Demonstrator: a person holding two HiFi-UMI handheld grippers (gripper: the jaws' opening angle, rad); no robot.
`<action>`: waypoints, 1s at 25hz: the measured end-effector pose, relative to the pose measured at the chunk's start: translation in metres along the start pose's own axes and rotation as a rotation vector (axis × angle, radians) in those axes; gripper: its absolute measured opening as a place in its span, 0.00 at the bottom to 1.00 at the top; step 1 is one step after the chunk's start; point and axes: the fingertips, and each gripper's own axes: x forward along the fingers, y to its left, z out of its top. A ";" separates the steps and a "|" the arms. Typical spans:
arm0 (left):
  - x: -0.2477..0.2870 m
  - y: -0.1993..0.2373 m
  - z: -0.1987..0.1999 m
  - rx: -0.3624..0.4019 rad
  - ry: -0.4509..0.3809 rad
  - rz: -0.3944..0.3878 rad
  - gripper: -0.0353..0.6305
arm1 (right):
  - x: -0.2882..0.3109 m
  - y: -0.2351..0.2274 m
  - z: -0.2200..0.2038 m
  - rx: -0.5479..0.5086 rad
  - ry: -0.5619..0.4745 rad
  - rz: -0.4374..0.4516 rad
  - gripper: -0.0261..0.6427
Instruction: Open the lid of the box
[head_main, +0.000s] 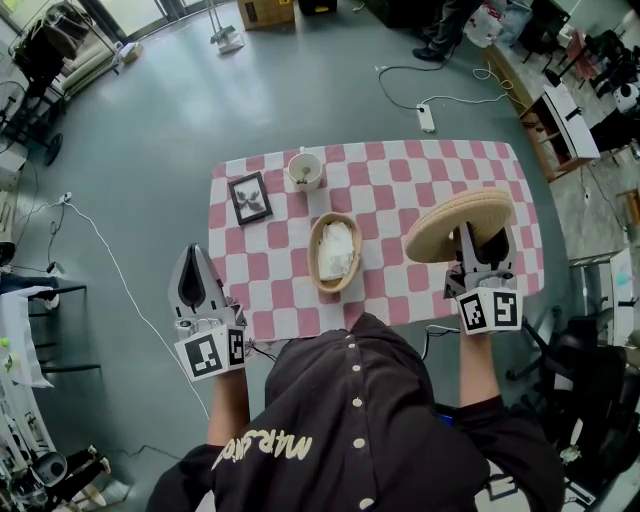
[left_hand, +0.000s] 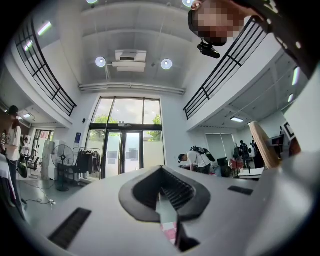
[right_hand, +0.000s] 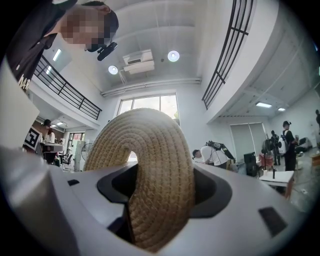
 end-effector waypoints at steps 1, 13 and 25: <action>0.000 0.000 0.000 -0.001 0.000 -0.001 0.06 | 0.000 0.001 0.000 -0.001 0.000 0.002 0.48; -0.002 0.000 -0.003 -0.014 0.002 -0.003 0.06 | 0.003 0.009 0.001 -0.010 0.006 0.013 0.48; -0.004 0.002 -0.002 -0.030 0.007 -0.003 0.06 | 0.003 0.012 0.002 -0.014 0.011 0.014 0.48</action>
